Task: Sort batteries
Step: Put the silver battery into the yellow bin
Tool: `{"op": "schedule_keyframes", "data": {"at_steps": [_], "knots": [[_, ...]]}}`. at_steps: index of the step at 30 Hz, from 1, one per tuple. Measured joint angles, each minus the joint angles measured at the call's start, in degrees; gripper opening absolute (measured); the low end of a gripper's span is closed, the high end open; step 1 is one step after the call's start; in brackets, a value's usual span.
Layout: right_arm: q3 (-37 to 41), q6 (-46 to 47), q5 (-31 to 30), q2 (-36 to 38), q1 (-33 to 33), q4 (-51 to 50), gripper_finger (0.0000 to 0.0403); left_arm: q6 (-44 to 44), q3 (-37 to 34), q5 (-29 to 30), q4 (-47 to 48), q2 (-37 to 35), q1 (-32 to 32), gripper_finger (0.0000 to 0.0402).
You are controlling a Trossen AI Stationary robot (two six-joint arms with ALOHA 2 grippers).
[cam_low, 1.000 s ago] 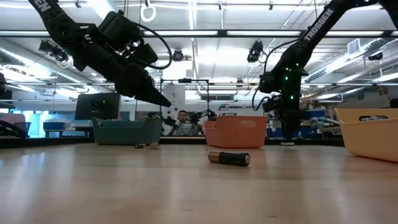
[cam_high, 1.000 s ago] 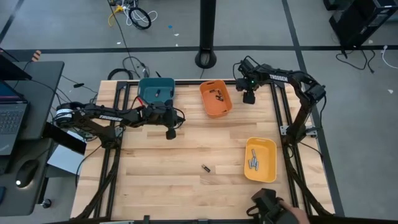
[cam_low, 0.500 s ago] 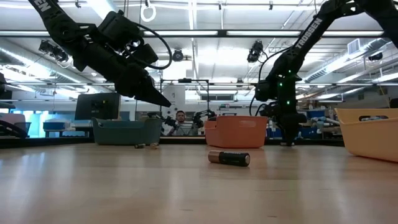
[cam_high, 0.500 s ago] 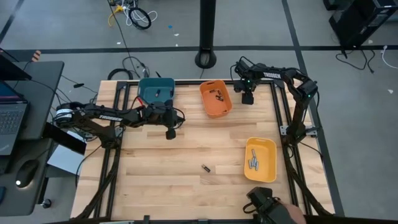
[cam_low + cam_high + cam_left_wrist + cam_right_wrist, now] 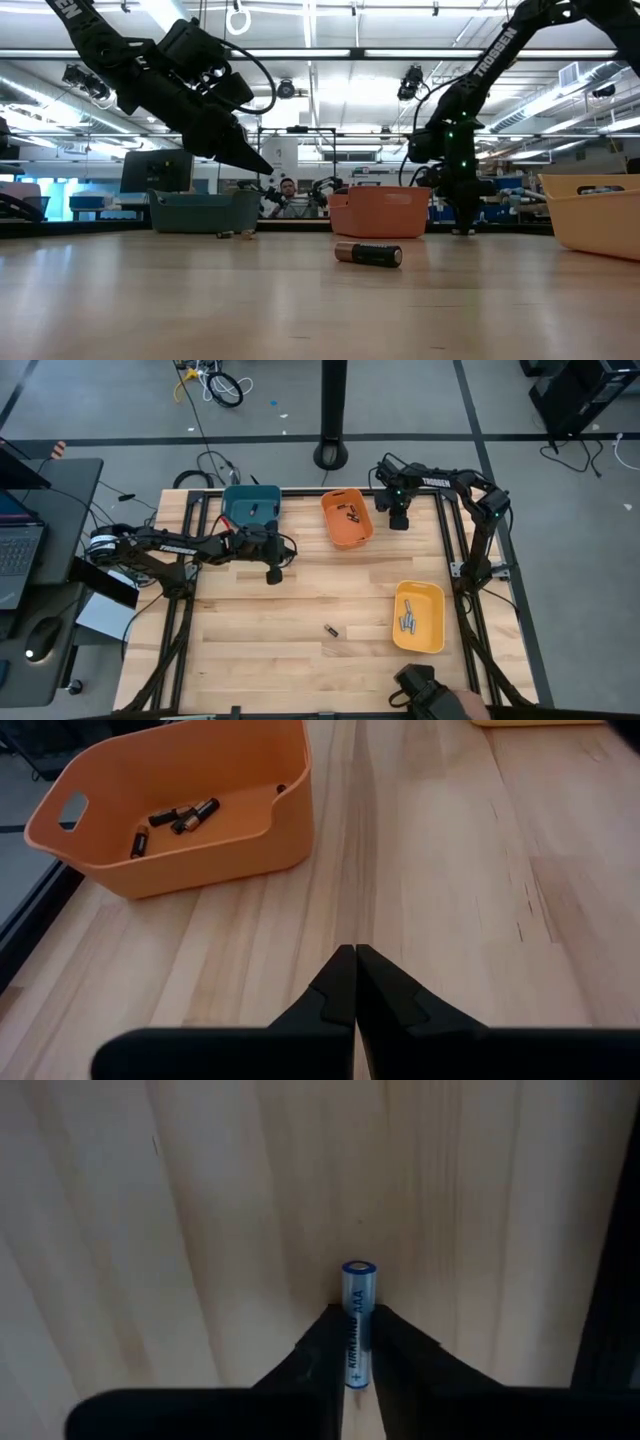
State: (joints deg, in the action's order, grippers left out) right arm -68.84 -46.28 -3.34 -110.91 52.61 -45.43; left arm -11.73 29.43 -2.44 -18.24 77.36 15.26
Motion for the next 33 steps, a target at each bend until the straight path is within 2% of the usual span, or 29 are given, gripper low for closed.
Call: {"op": "schedule_keyframes", "data": {"at_steps": [9,23,28,33], "knots": [[0.0,0.0,-0.2,0.2,-0.3,-0.1,0.0043,0.0,0.0,0.0,0.0,0.0,0.0,0.0012],[0.2,2.8,0.0,5.9,-0.9,-2.0,0.0041,0.0,0.0,0.0,-0.2,0.0,0.0,0.0012],[-0.2,4.6,0.0,8.2,-2.9,-5.5,0.0041,0.0,0.0,0.0,-0.3,0.0,0.0,0.0012],[-4.0,9.3,-0.1,10.9,-6.1,-12.6,0.0041,0.0,0.0,0.0,-0.4,0.0,0.0,0.0012]]}}
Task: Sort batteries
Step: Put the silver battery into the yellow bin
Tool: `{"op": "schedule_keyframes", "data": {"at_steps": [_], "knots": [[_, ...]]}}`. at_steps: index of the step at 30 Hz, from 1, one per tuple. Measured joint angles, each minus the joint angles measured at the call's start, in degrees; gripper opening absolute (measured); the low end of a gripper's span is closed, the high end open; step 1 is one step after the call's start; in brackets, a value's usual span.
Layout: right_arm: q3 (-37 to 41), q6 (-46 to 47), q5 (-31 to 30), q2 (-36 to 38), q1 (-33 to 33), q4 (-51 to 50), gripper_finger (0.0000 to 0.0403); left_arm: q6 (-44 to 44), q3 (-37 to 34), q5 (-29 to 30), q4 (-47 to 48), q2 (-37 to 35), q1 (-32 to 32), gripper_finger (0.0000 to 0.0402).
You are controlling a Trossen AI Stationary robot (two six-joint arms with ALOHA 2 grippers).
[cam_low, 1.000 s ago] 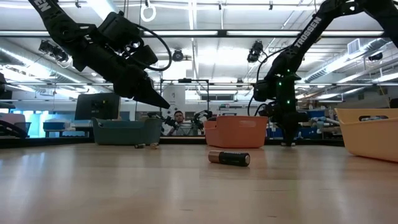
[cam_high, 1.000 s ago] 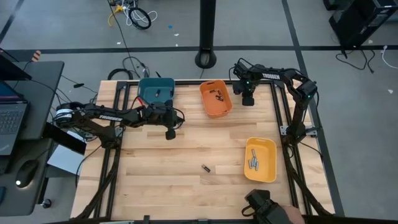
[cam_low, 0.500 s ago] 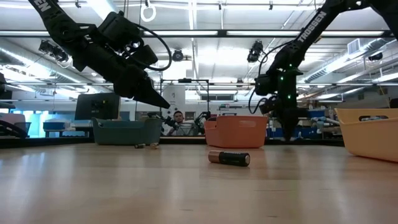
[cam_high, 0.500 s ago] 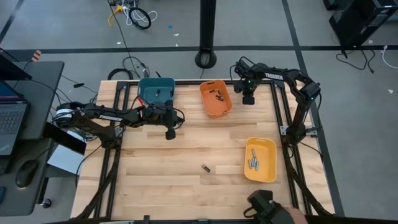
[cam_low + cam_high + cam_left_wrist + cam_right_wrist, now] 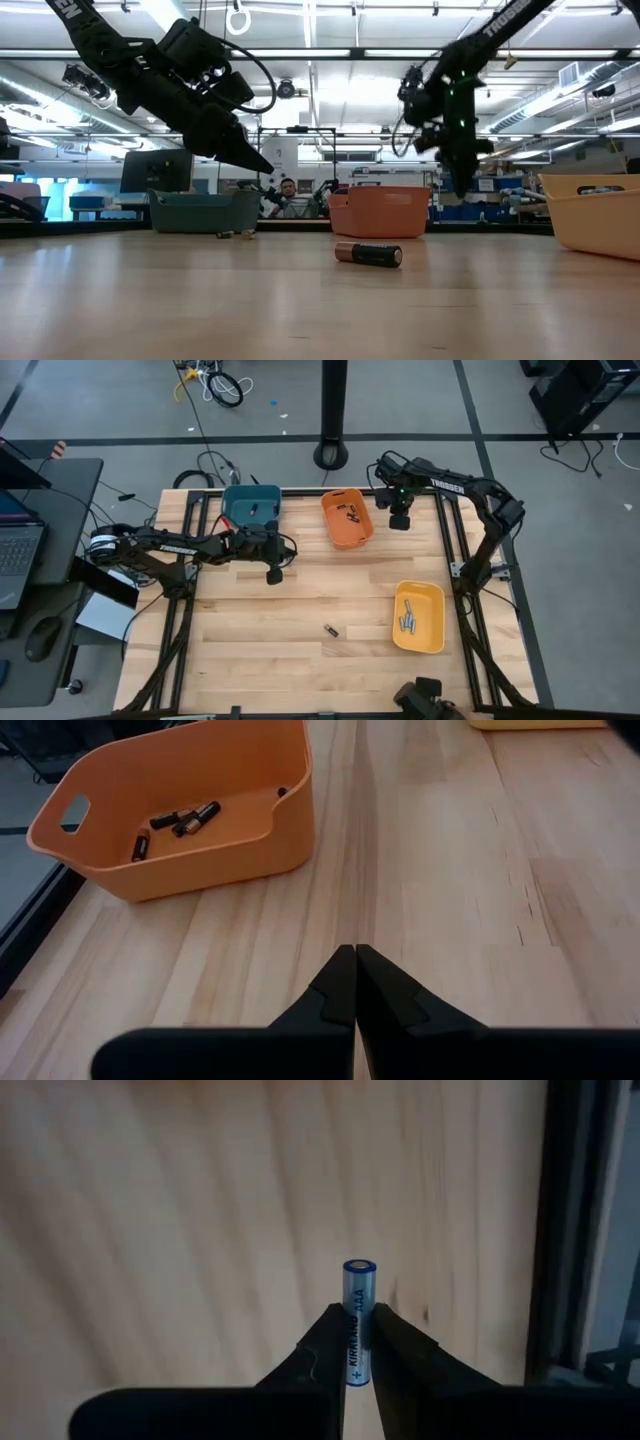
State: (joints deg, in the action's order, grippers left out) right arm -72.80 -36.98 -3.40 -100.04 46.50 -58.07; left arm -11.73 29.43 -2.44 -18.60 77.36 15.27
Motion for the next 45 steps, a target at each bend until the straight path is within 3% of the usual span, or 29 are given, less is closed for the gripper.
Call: {"op": "schedule_keyframes", "data": {"at_steps": [12,25,36,45], "knots": [[-11.0,14.9,1.2,8.0,-14.8,-19.2,0.004,0.0,0.0,0.0,0.0,0.0,0.0,0.0012],[-11.2,43.7,9.1,16.7,-38.9,-27.2,0.004,-0.2,0.0,0.0,0.0,0.0,0.0,0.0012],[3.5,65.6,12.8,18.7,-57.0,-21.3,0.004,-0.1,0.0,0.0,0.1,0.0,0.0,0.0012],[21.7,71.5,16.6,18.7,-59.7,-3.5,0.004,-0.1,0.0,0.0,0.1,0.0,0.0,0.0012]]}}
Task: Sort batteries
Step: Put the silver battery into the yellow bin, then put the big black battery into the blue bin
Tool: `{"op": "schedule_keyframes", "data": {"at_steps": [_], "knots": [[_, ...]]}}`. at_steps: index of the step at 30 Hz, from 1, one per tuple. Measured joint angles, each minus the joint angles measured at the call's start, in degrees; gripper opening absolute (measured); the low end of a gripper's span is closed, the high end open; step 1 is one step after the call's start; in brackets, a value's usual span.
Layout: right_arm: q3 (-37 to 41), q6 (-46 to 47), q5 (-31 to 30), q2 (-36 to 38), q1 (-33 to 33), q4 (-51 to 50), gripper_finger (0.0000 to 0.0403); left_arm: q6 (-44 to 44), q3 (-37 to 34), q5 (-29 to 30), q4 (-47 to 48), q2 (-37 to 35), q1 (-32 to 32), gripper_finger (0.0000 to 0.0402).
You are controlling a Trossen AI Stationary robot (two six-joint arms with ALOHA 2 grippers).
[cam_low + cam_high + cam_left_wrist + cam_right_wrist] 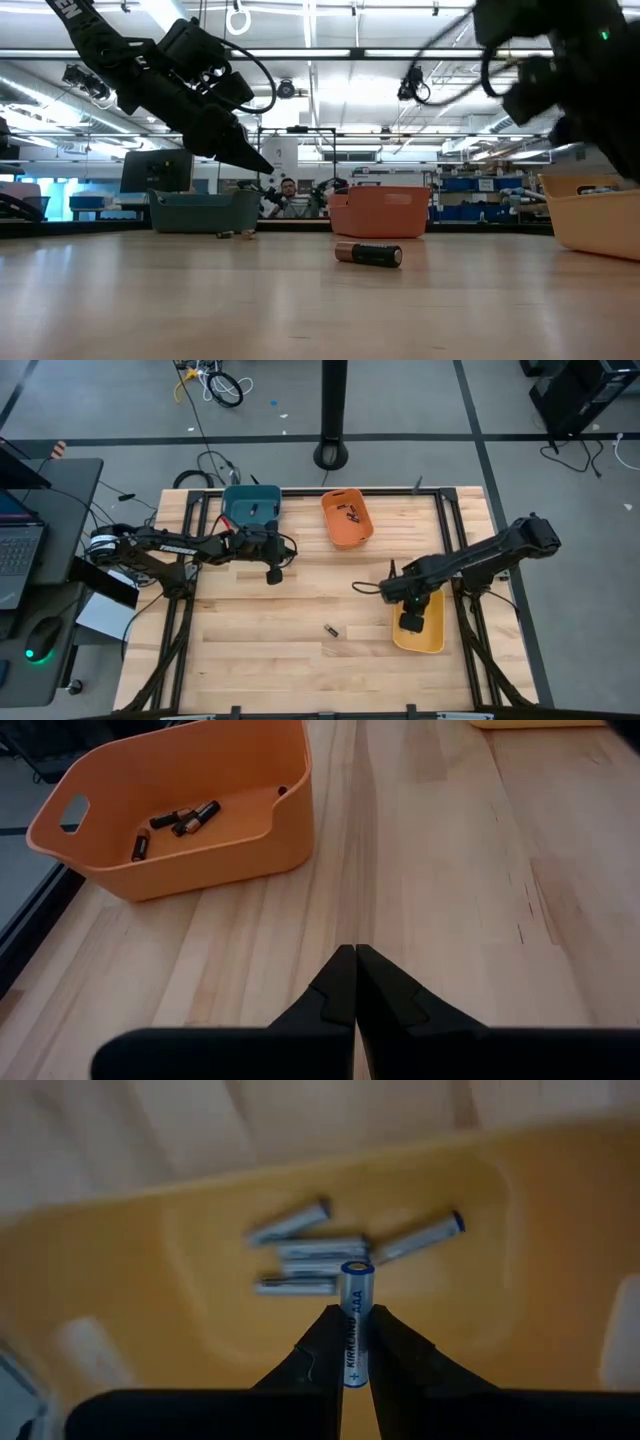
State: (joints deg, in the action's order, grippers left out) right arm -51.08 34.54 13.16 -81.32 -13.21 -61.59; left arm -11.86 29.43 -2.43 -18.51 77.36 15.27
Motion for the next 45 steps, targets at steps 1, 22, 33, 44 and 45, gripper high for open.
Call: {"op": "schedule_keyframes", "data": {"at_steps": [1,22,33,44,45], "knots": [[1.6,0.8,-0.1,0.0,0.0,0.8,0.004,0.0,0.0,0.0,0.0,0.0,0.0,0.0012],[13.0,9.0,-4.2,0.0,1.7,12.2,0.0072,0.3,0.0,0.0,0.1,0.0,0.0,0.0012],[1.3,6.9,-6.8,-0.1,1.7,-1.9,0.0161,1.9,0.0,0.0,0.9,-0.7,0.0,0.0012],[-14.0,0.0,-17.0,-0.1,2.8,-4.6,0.0198,5.1,0.1,0.5,9.2,-3.9,-1.6,0.0012],[-14.3,-0.4,-17.1,-0.1,3.2,-2.7,0.0199,5.4,0.1,0.5,9.8,-4.0,-2.0,0.0012]]}}
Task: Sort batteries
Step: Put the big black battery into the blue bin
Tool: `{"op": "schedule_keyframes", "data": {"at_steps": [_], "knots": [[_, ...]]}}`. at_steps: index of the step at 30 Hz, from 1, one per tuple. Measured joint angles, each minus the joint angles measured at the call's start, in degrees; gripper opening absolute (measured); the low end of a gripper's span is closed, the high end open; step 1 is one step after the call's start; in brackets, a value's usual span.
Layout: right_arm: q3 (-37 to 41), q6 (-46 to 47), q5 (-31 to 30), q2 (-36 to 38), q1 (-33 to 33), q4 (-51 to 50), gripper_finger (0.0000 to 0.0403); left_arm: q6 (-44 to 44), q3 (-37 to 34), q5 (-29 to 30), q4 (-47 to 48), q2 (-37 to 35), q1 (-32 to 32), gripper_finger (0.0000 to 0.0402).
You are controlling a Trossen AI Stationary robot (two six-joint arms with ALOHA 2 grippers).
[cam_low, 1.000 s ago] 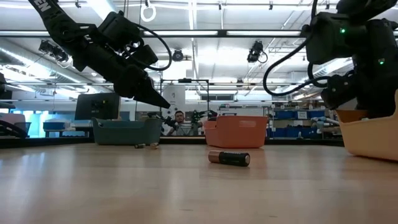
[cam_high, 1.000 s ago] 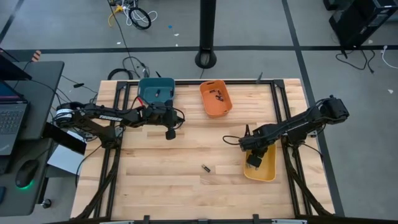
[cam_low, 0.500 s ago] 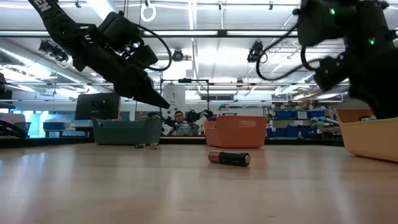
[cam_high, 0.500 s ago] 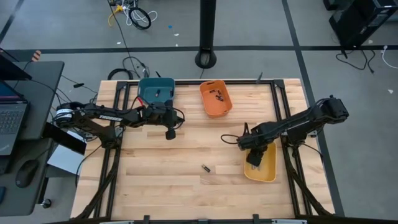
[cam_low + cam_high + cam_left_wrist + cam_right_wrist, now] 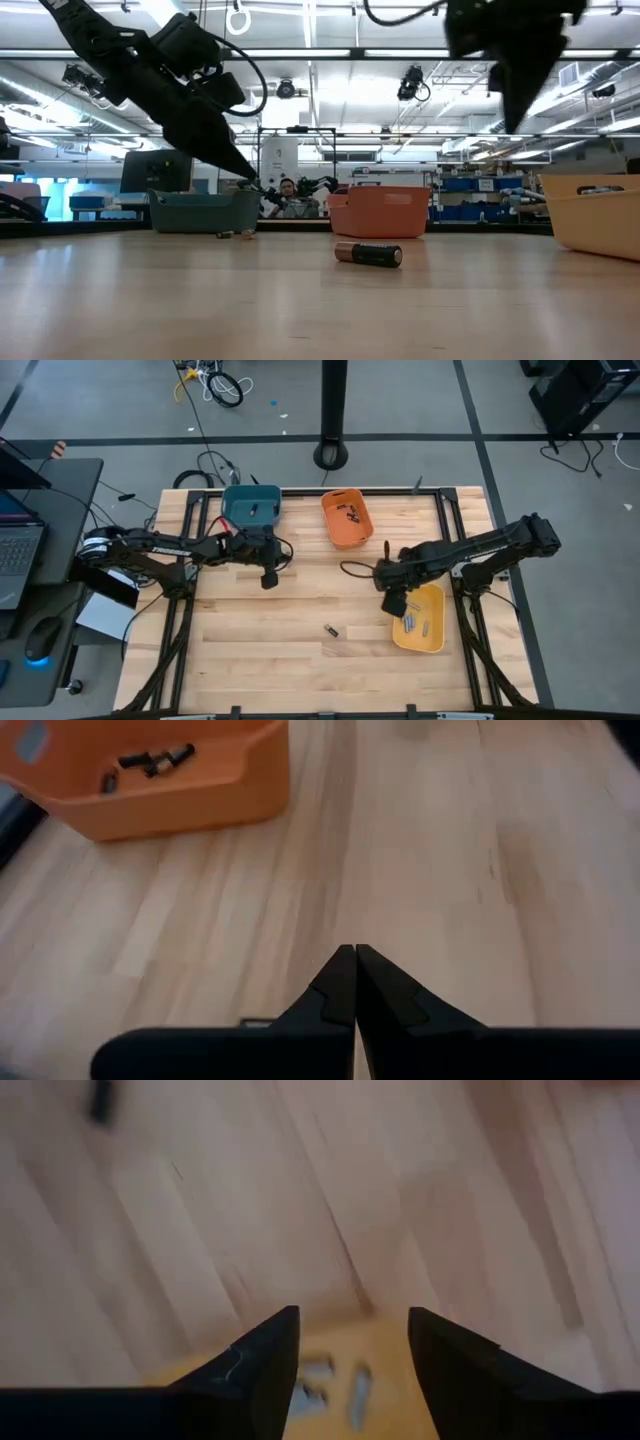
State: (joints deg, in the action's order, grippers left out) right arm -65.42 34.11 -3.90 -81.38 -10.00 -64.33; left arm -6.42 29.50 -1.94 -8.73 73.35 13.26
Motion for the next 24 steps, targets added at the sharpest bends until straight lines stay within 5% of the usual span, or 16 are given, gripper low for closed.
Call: {"op": "schedule_keyframes", "data": {"at_steps": [8,24], "knots": [[-0.1,-5.3,-1.7,-0.1,2.6,16.8,0.0198,17.5,0.0,6.7,8.3,0.1,-0.5,0.0028],[-0.1,-18.5,-11.4,-0.1,2.7,25.4,0.0198,40.0,3.0,6.5,7.3,0.7,-0.5,0.0189]]}}
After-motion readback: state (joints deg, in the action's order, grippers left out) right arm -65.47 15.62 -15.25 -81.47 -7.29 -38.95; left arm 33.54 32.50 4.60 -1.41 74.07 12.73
